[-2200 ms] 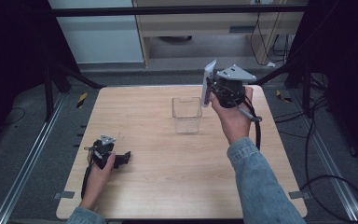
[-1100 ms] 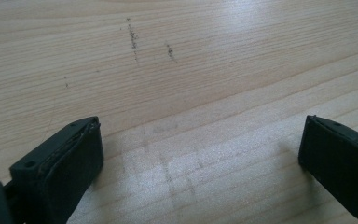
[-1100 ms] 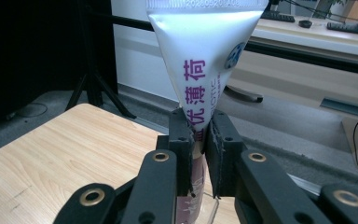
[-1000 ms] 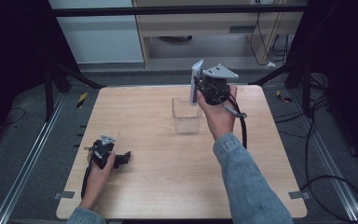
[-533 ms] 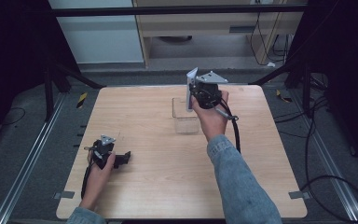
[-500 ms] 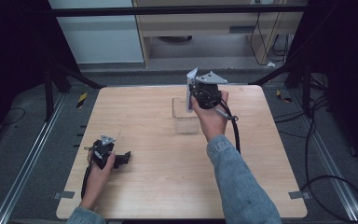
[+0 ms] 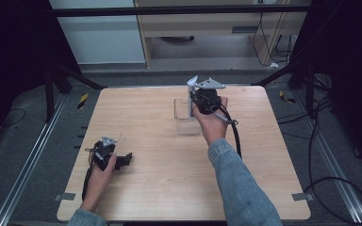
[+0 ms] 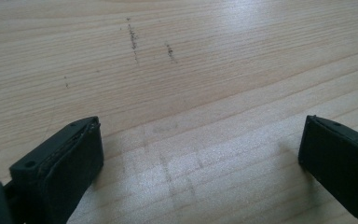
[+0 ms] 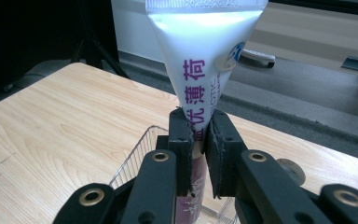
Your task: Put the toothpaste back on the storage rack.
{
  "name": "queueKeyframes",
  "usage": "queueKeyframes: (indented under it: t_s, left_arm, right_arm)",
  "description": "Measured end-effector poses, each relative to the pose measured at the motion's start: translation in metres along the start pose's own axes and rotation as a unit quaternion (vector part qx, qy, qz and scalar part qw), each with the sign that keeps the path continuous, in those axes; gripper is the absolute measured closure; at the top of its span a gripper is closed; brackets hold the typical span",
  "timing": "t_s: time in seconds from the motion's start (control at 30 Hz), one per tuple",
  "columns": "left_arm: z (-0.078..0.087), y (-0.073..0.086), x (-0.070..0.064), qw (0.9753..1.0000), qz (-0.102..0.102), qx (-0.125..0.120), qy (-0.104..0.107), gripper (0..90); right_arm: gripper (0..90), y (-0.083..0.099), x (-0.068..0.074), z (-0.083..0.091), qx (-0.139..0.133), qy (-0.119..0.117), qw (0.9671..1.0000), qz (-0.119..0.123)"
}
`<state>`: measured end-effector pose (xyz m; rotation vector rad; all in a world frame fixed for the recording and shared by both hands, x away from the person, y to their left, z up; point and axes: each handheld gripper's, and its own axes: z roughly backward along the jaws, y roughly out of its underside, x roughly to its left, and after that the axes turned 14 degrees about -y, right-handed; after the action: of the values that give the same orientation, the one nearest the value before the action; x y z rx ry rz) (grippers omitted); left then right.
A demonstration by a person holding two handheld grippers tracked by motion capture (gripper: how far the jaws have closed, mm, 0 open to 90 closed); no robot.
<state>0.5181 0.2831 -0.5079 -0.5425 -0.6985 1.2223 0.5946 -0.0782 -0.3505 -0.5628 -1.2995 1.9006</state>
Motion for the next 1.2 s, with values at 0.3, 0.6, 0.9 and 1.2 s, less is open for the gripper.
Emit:
queueKeyframes:
  t_s: [0.3,0.6,0.9,1.2]
  left_arm:
    - [0.0,0.0,0.0,1.0,0.0,0.0,0.0,0.0]
    - [0.0,0.0,0.0,1.0,0.0,0.0,0.0,0.0]
    - [0.0,0.0,0.0,1.0,0.0,0.0,0.0,0.0]
    - [0.0,0.0,0.0,1.0,0.0,0.0,0.0,0.0]
  right_arm:
    - [81.0,0.007,-0.003,-0.006,0.011,0.001,0.9999,-0.003]
    - [80.9,0.012,-0.003,-0.01,0.021,0.001,0.9998,-0.006]
    - [80.9,0.016,-0.001,-0.016,0.031,-0.002,0.9995,-0.005]
    - [80.8,0.018,0.001,-0.021,0.041,-0.001,0.9992,-0.002]
